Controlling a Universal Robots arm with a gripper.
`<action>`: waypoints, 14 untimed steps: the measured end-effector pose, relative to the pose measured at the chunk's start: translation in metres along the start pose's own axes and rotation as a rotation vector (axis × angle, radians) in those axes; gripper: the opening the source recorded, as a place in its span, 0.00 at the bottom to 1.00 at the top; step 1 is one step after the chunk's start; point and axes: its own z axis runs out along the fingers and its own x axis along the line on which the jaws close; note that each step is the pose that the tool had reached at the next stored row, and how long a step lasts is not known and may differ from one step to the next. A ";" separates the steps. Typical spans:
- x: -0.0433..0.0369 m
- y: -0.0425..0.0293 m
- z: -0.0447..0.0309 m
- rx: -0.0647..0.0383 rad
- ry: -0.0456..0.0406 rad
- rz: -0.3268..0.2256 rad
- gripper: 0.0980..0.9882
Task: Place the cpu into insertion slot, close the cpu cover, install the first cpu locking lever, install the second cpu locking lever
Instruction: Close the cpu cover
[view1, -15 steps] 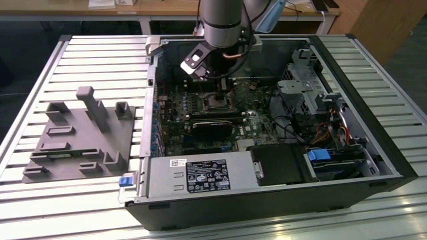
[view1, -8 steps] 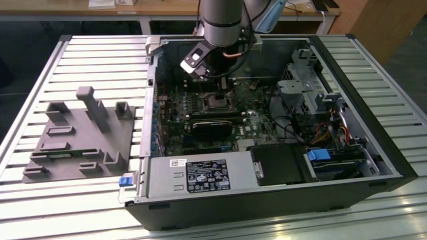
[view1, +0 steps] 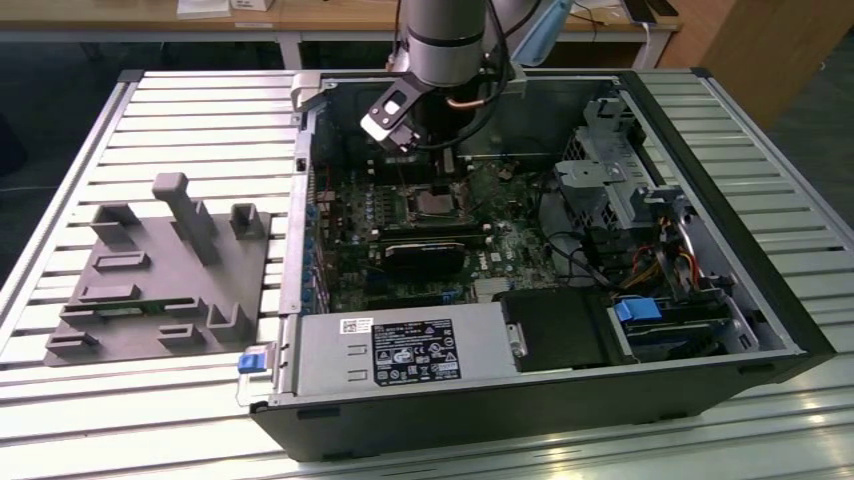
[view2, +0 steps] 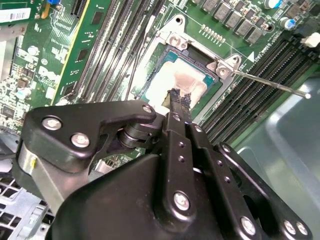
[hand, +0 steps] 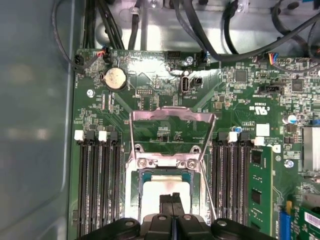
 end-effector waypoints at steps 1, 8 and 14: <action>0.0000 0.0001 -0.0022 0.000 0.0001 0.000 0.01; -0.0006 0.0010 -0.0215 0.001 -0.0002 0.003 0.01; -0.0010 0.0018 -0.0377 0.001 -0.0004 0.005 0.01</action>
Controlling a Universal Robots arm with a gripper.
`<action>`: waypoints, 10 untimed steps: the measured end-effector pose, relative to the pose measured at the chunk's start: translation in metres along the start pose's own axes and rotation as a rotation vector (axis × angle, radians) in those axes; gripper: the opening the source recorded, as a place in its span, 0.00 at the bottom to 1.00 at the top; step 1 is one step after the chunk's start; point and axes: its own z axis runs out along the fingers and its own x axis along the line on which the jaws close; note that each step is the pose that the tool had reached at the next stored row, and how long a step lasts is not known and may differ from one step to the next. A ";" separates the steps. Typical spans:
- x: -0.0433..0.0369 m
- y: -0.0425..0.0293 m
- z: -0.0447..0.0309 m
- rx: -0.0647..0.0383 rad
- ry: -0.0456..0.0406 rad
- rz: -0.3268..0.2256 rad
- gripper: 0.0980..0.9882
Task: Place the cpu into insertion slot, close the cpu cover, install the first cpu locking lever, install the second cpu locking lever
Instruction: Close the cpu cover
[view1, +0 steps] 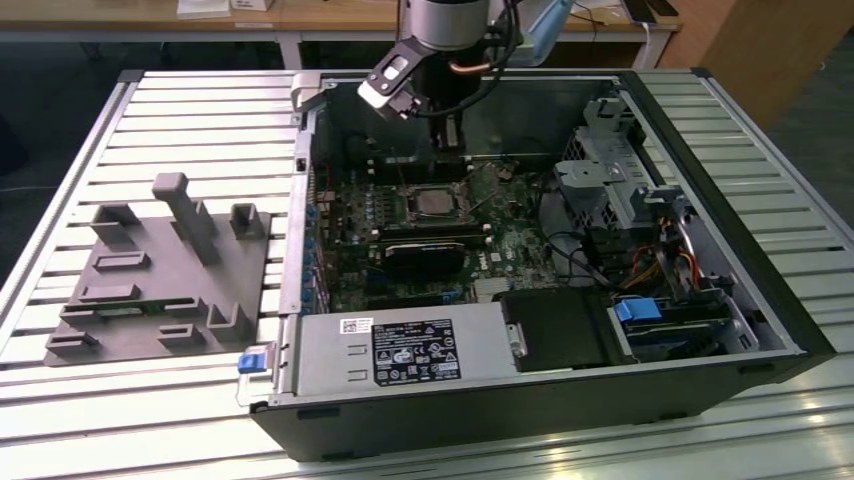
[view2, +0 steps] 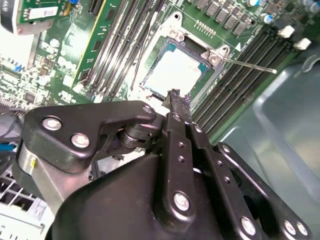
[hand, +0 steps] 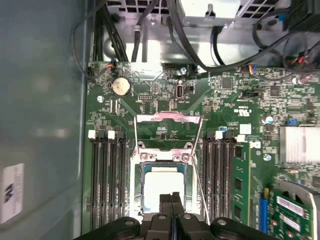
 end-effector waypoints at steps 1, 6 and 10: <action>-0.0001 0.0002 -0.0033 0.000 0.0001 0.000 0.01; -0.0005 0.0005 -0.0097 0.000 0.0002 0.003 0.01; -0.0042 0.0003 -0.0096 0.000 -0.0001 0.003 0.01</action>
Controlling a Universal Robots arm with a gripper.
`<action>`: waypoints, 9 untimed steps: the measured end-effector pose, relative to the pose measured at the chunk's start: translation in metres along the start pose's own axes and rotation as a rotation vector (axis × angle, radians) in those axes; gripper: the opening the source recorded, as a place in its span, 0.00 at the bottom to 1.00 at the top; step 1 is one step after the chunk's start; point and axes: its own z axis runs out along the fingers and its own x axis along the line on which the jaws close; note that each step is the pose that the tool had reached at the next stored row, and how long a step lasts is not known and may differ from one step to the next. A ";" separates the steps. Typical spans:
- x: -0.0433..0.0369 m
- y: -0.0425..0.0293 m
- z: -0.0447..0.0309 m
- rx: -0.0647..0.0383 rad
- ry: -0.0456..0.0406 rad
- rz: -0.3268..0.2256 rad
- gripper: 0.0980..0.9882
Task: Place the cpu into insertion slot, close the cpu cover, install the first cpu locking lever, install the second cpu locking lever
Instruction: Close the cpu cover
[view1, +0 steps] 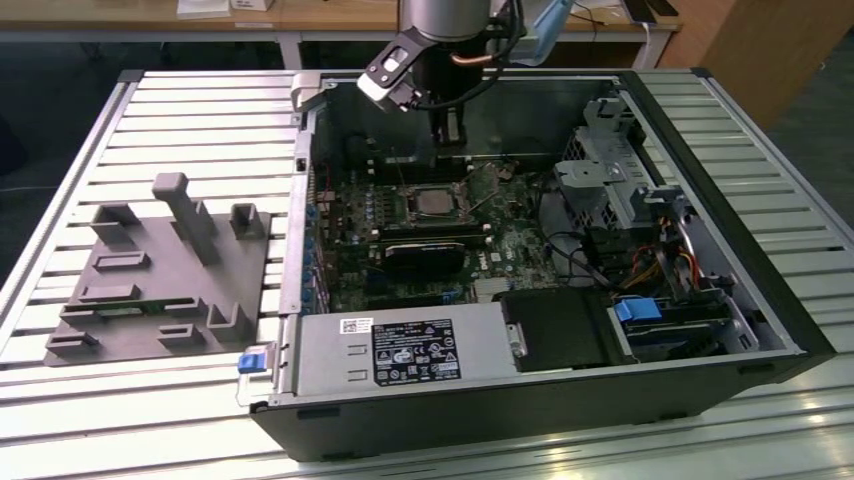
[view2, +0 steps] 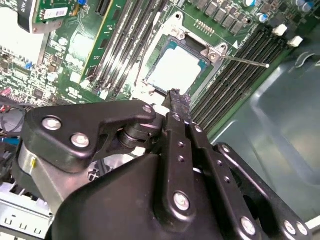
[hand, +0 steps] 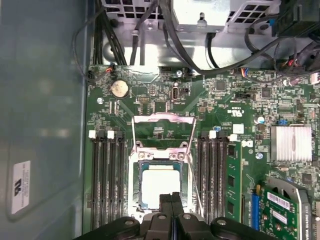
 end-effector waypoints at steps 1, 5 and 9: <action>-0.0016 0.0000 0.0000 0.000 0.0000 0.000 0.01; -0.0071 0.0001 0.0003 0.000 0.0002 0.000 0.01; -0.0073 0.0060 0.0006 0.001 0.0000 0.000 0.01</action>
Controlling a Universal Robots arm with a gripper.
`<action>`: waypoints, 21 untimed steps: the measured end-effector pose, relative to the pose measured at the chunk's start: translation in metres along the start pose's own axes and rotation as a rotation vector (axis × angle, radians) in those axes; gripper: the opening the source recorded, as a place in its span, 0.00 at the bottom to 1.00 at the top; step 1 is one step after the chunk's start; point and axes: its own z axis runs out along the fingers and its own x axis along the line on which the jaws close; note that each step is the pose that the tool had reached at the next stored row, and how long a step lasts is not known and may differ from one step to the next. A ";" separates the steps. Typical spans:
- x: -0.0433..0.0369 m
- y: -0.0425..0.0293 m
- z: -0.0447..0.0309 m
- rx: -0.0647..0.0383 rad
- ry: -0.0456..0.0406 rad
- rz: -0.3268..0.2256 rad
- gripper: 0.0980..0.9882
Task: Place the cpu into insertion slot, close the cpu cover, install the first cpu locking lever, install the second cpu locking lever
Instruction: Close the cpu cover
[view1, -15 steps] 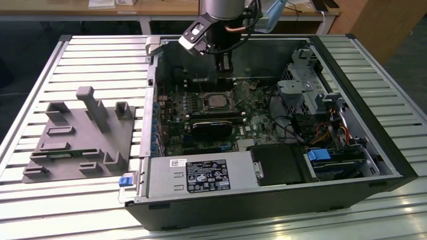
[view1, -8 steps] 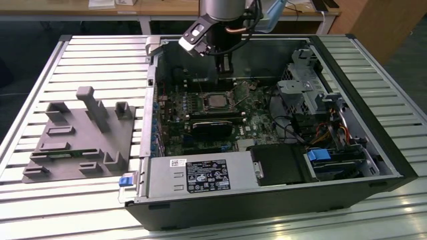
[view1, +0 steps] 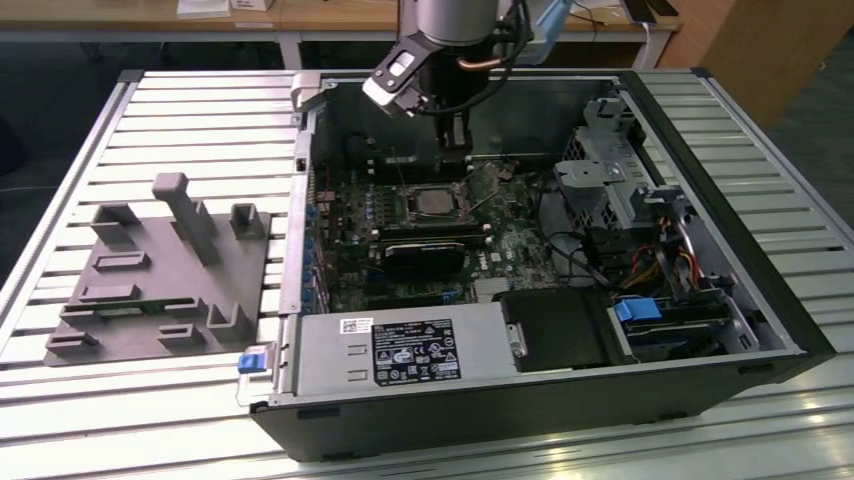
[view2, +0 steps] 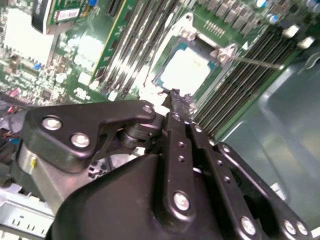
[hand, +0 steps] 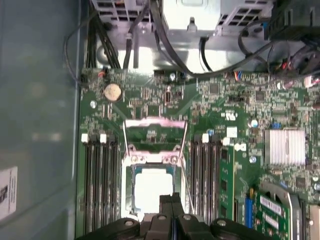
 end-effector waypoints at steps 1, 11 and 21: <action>0.0000 0.0026 0.0001 0.001 0.0000 0.000 0.01; 0.0001 0.0242 0.0014 0.006 0.0000 0.000 0.01; 0.0002 0.0399 0.0022 0.008 -0.0001 0.000 0.01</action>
